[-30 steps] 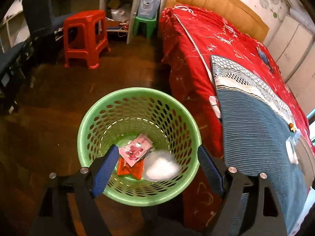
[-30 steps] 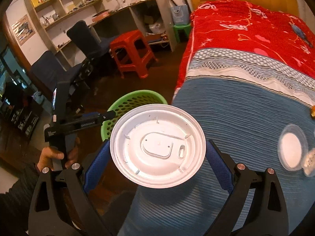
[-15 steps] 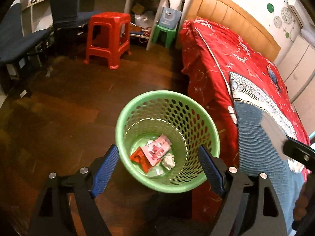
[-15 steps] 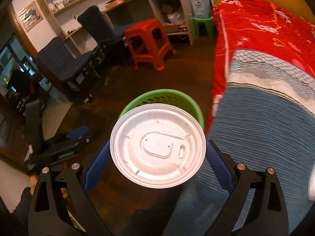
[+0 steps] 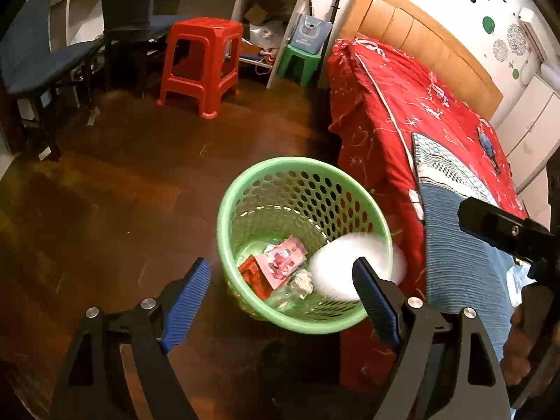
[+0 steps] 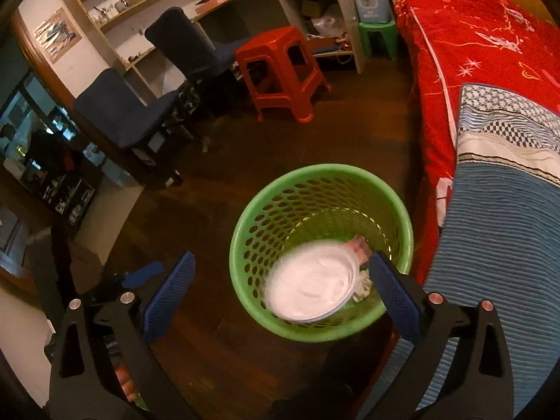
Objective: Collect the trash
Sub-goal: 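Open the left tool over the green wastebasket while the right tool drops the white lid in, then move both tools back over the clear containers on the blanket, then grasp the clear dome container with the right tool while the left tool grasps the round clear container, then carry both containers over the green wastebasket and open both tools to drop them, then move both tools back over the remaining clear boxes on the blanket, then grasp the clear hinged box with the right tool while the left tool grasps the clear rectangular tray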
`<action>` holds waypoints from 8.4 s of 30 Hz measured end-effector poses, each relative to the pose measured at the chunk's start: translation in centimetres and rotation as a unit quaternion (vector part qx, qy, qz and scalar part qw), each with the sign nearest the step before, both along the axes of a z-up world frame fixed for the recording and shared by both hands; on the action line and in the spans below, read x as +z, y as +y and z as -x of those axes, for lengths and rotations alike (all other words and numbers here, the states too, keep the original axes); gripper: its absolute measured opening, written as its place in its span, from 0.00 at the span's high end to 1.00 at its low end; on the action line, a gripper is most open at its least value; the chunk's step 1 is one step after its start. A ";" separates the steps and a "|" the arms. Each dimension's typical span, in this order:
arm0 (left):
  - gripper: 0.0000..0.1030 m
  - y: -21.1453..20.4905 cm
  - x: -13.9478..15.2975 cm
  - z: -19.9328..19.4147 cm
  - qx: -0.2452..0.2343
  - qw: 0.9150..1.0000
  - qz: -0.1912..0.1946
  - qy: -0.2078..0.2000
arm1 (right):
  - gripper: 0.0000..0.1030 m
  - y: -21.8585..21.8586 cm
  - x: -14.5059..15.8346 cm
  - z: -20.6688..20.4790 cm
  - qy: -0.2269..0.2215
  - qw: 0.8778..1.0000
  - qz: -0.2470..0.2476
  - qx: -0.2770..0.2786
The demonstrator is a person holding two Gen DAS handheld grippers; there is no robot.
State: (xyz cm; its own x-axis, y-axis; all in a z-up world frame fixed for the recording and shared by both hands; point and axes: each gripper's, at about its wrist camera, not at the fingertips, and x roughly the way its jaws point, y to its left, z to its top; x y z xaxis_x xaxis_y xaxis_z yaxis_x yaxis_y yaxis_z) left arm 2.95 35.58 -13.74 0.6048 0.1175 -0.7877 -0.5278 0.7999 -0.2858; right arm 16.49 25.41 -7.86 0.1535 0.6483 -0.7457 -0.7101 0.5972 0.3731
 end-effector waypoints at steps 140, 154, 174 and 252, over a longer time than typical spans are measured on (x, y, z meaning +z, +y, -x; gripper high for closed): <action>0.16 -8.5 4.2 -9.5 -0.151 0.983 -0.103 0.004 | 0.57 -22.7 4.0 -1.9 0.061 0.982 -0.080 -0.161; 0.15 -3.6 -3.2 -10.3 -0.117 0.989 -0.054 0.067 | 0.57 -16.1 2.0 -2.3 0.079 0.988 -0.055 -0.122; 0.11 -0.7 -2.3 -5.7 -0.059 0.997 -0.023 0.038 | 0.56 -7.9 0.0 -2.7 0.089 0.993 -0.028 -0.072; 0.11 -34.6 5.3 -17.6 -0.357 0.932 -0.062 -0.007 | 0.34 -54.2 -2.4 -17.2 0.114 0.865 0.071 -0.483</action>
State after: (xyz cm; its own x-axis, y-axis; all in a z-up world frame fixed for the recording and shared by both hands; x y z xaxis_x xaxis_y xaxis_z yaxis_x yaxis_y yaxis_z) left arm 20.51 0.97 -8.41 0.5739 -0.2300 -0.7860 0.1547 0.9729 -0.1717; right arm 33.73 -28.74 -10.27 0.4109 0.1989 -0.8897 0.2279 0.9225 0.3115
